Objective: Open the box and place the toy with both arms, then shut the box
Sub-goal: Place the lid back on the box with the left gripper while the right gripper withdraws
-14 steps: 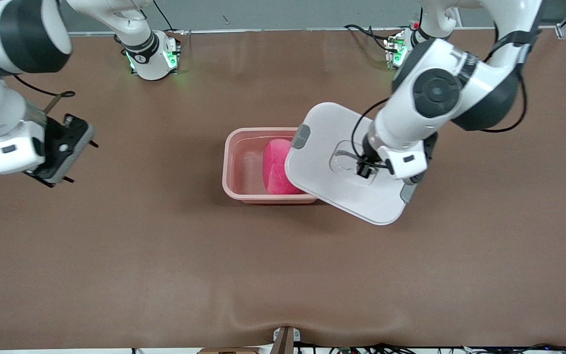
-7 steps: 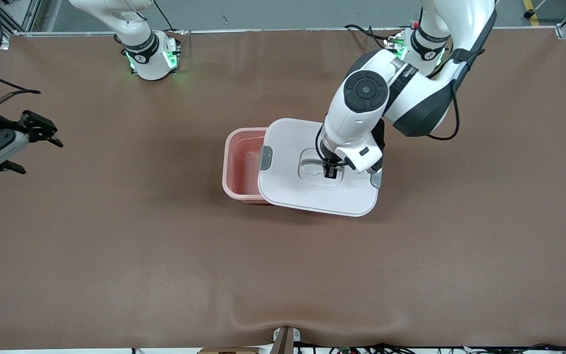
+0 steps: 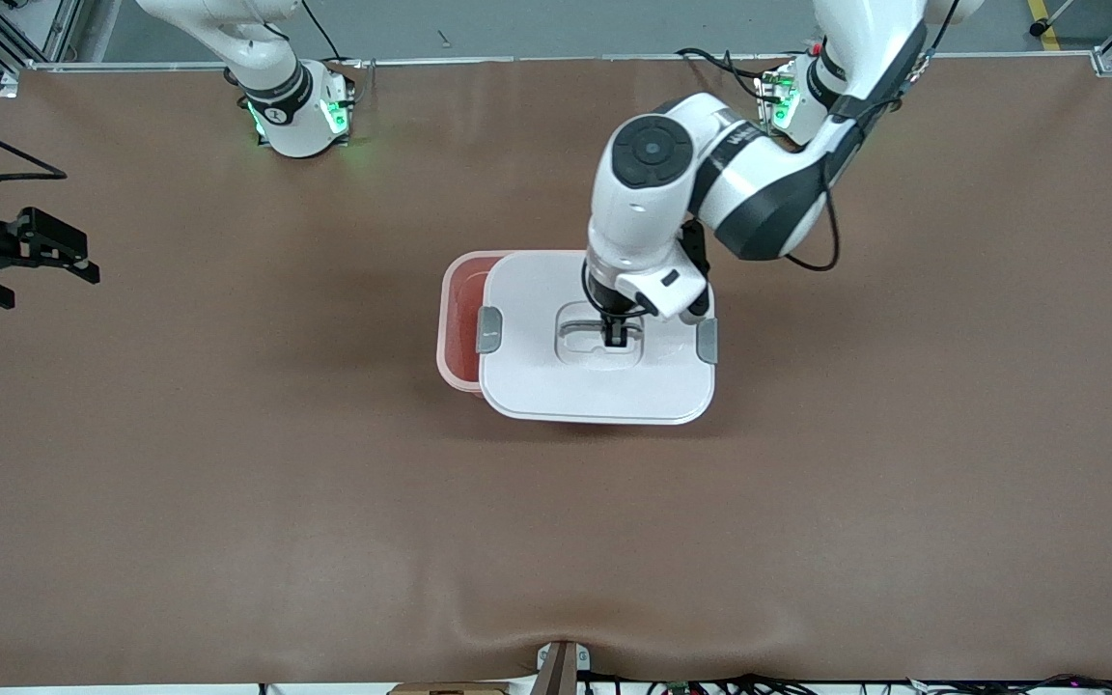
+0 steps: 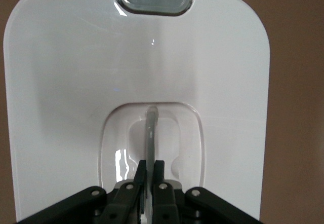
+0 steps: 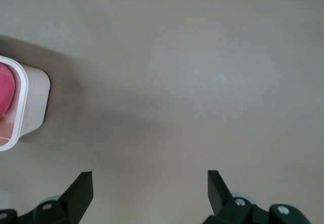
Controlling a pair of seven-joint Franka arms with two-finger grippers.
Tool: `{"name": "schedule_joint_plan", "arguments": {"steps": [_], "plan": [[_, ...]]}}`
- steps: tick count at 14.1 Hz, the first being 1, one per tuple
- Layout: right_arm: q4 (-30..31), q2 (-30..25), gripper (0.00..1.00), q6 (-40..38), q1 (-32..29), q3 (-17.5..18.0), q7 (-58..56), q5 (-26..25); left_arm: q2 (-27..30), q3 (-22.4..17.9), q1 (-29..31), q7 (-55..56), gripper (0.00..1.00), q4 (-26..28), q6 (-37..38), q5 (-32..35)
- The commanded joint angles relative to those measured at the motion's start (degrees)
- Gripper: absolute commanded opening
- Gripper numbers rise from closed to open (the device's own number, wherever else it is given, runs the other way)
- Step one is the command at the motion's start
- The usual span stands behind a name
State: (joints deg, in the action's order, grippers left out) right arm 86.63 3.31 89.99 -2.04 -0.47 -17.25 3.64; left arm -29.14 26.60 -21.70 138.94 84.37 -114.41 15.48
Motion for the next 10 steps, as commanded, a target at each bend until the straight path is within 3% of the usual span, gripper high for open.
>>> {"name": "schedule_joint_plan", "arguments": {"steps": [1,8,10], "plan": [[1.35,-1.2,1.0,0.72,-2.0,0.56,1.52,0.4,-1.7,-0.41,-3.17,6.14,0.0,-0.69,-0.9,4.55],[8.54,-7.69,1.0,-1.39,-4.2,0.38,12.76,-0.74,-4.51,-0.76,-6.51,10.73,0.0,-1.05,-2.66,6.22],[8.3,-7.71,1.0,-1.39,-4.21,0.47,12.85,-3.88,-4.52,-0.76,-7.83,13.62,0.0,-0.96,-2.84,8.25]]}}
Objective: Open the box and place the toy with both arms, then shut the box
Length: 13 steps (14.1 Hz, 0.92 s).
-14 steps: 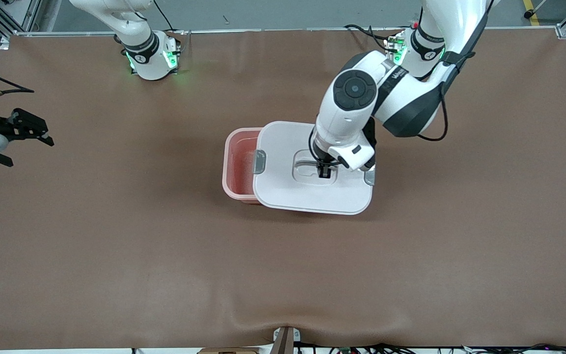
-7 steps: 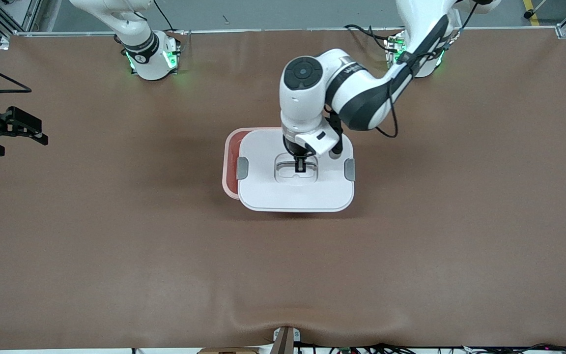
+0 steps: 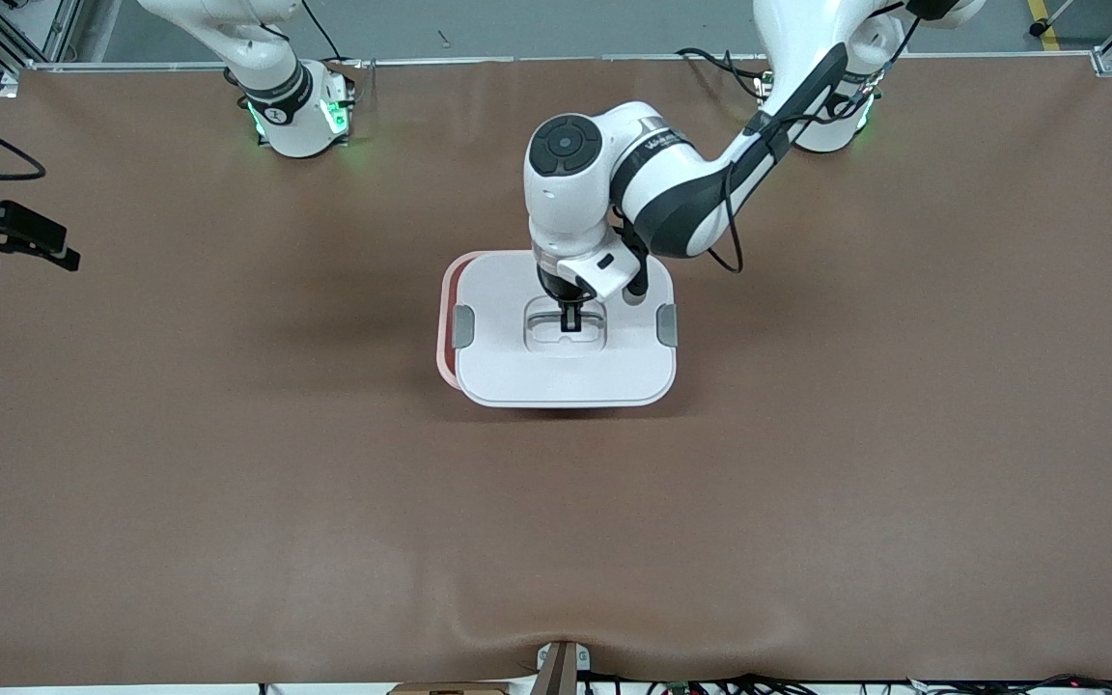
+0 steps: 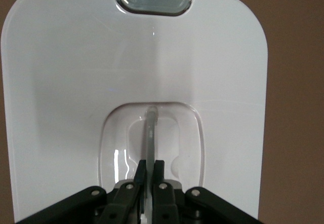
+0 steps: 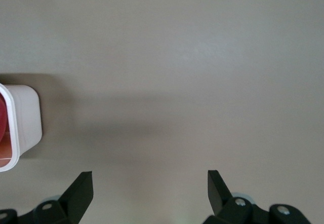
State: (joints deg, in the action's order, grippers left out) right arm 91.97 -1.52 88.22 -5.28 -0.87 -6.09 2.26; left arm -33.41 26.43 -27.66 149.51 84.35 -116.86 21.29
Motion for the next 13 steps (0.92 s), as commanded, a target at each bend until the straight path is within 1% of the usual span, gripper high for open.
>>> {"name": "schedule_joint_plan", "arguments": {"steps": [1,3,4,8,10,12,13], "plan": [[2.86,-2.62,1.0,0.12,-0.7,0.87,1.87,-4.26,-0.07,-0.59,-1.88,3.33,0.0,-0.94,-0.38,2.61],[2.69,-2.53,1.0,-2.95,-0.96,0.87,2.04,-4.54,-0.07,-0.59,-2.49,3.33,0.0,-0.94,-0.38,2.79],[2.34,-2.53,1.0,-3.05,-1.05,0.87,2.04,-4.54,-0.07,-0.59,-2.66,3.42,0.0,-1.03,-0.38,3.49],[0.76,-2.0,1.0,-2.78,-0.61,0.87,1.87,-4.54,-0.16,-0.59,-3.55,5.7,0.0,-0.86,-0.38,7.27],[-0.48,-1.74,1.0,-2.53,-0.78,0.87,2.04,-3.67,-0.16,-0.59,-4.24,5.79,0.0,-0.86,-0.38,7.27],[-0.22,-1.21,1.0,-1.04,-0.96,0.96,2.13,-3.31,-0.25,-0.59,-4.34,5.79,0.0,-0.86,-0.47,7.27],[0.31,-1.12,1.0,-0.51,-1.13,0.87,2.13,-2.09,-0.25,-0.59,-4.34,5.79,0.0,-0.86,-0.47,7.27]]}}
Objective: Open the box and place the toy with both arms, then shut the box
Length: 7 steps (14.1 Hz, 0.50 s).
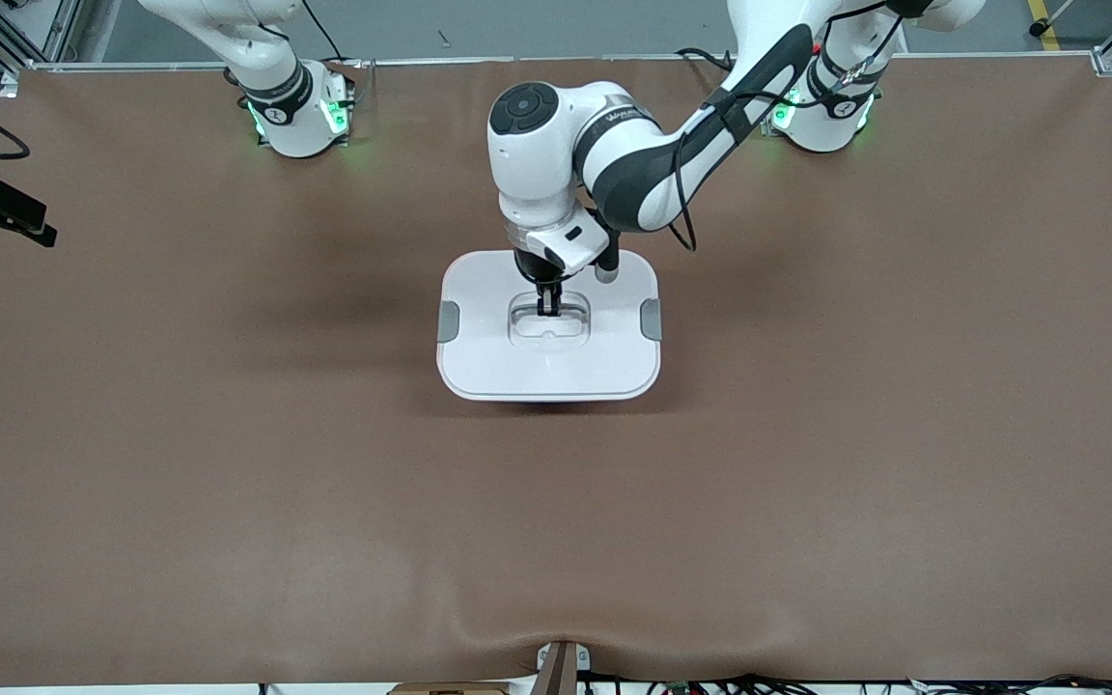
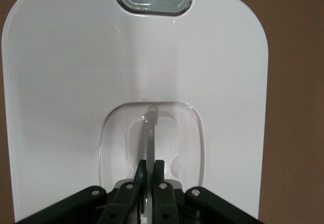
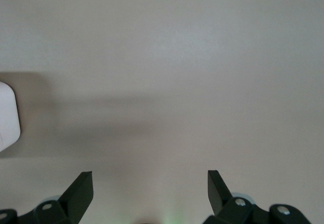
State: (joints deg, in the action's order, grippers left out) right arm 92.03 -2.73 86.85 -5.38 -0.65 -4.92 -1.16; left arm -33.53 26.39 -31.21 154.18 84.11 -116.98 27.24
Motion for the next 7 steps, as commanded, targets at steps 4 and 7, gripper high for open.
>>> {"name": "schedule_joint_plan", "arguments": {"steps": [4,7], "plan": [[0.08,0.09,1.0,0.07,-1.04,0.65,4.13,1.95,-0.31,-0.55,-0.87,1.12,0.0,-0.53,-1.14,1.5],[-0.01,0.09,1.0,-0.02,-0.95,0.65,3.78,1.86,-1.01,-0.55,-1.83,1.12,0.0,-0.53,-1.41,1.85]]}}
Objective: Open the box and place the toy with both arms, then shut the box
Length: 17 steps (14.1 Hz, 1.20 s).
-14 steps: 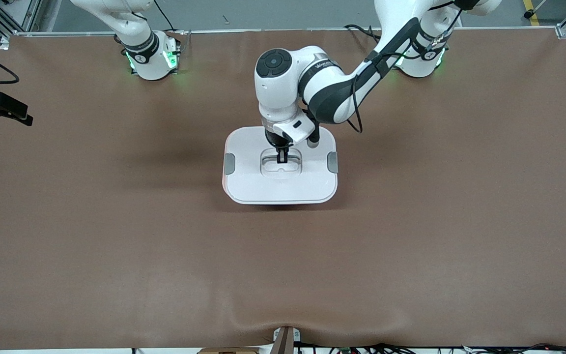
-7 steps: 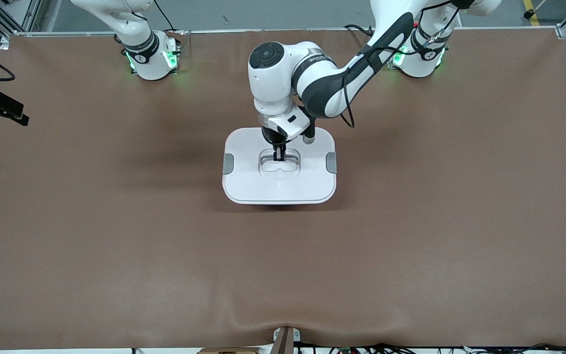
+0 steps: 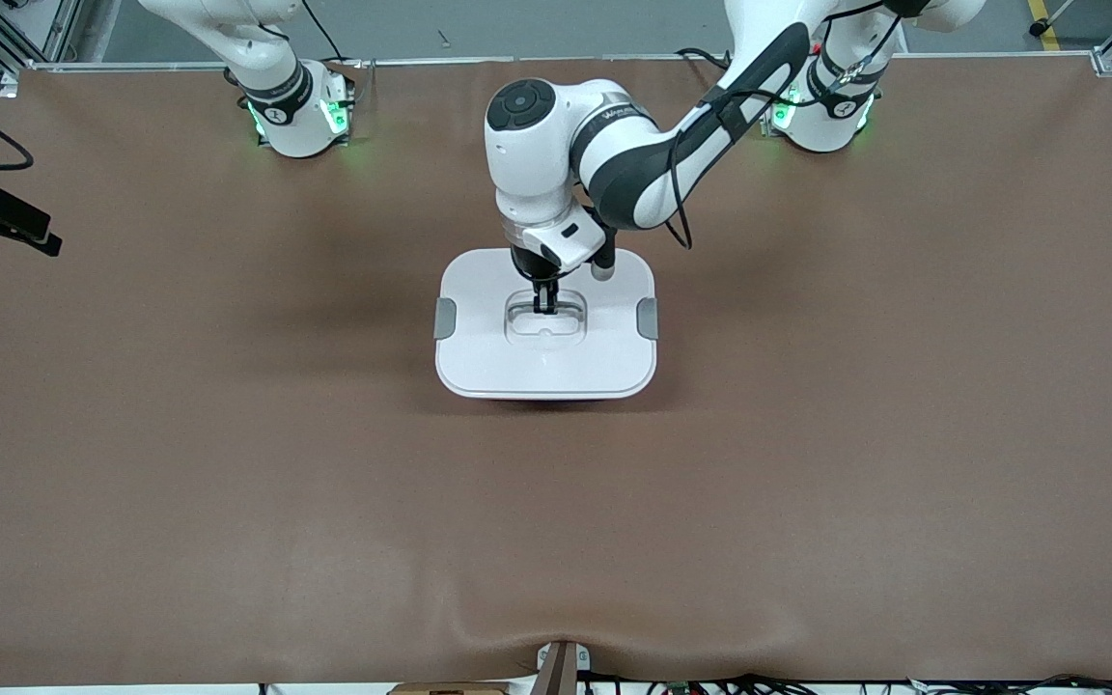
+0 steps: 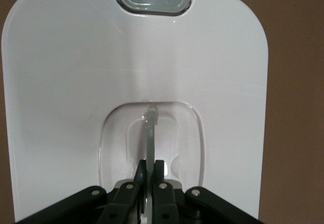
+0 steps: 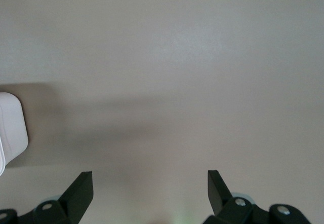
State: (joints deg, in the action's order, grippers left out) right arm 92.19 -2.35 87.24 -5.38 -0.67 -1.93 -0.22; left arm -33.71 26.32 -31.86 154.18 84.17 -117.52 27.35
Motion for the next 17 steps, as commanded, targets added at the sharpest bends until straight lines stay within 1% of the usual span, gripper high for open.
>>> {"name": "schedule_joint_plan", "arguments": {"steps": [1,17], "plan": [[-0.17,-0.29,1.0,-0.4,-0.86,0.67,0.7,0.92,-0.92,-0.48,-1.28,1.21,0.0,-0.59,-0.87,1.75],[-0.35,0.15,1.0,0.48,-0.6,0.84,1.05,0.92,-0.31,-0.48,-0.93,1.12,0.0,1.69,-0.43,1.92]]}}
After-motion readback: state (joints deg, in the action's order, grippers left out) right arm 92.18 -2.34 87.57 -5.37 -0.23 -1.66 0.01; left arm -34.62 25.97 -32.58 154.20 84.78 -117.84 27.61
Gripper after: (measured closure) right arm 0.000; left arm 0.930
